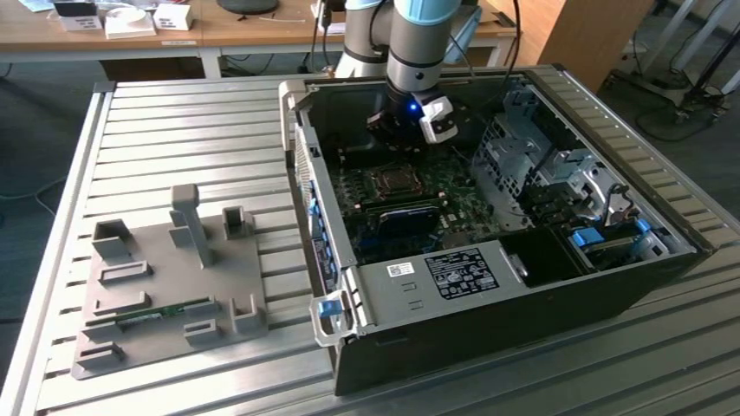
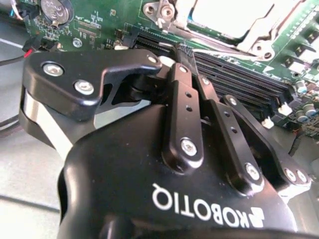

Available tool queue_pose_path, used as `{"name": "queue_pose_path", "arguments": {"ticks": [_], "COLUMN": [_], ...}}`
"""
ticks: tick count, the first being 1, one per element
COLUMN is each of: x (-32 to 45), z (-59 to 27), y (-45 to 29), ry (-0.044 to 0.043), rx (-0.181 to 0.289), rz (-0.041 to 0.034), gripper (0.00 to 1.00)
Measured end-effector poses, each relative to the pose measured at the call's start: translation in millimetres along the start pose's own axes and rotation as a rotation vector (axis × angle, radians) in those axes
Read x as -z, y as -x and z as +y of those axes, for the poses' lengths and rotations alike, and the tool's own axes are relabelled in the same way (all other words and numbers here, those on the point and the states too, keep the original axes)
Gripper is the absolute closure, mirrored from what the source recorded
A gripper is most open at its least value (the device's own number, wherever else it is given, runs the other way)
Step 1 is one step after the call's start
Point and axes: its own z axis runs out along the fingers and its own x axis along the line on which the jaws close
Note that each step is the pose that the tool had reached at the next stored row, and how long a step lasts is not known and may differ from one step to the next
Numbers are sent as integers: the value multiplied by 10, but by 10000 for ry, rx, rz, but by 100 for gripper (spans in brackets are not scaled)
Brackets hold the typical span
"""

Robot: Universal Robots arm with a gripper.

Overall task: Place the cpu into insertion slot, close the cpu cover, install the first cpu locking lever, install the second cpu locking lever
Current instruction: 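Install the first cpu locking lever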

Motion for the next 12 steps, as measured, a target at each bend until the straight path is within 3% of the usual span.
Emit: {"name": "queue_pose_path", "arguments": {"ticks": [5, 12], "x": [0, -8], "z": [0, -7], "y": [-5, -5], "ry": [115, 114], "rx": [-27, -26], "rz": [21, 17], "gripper": [89, 89]}}
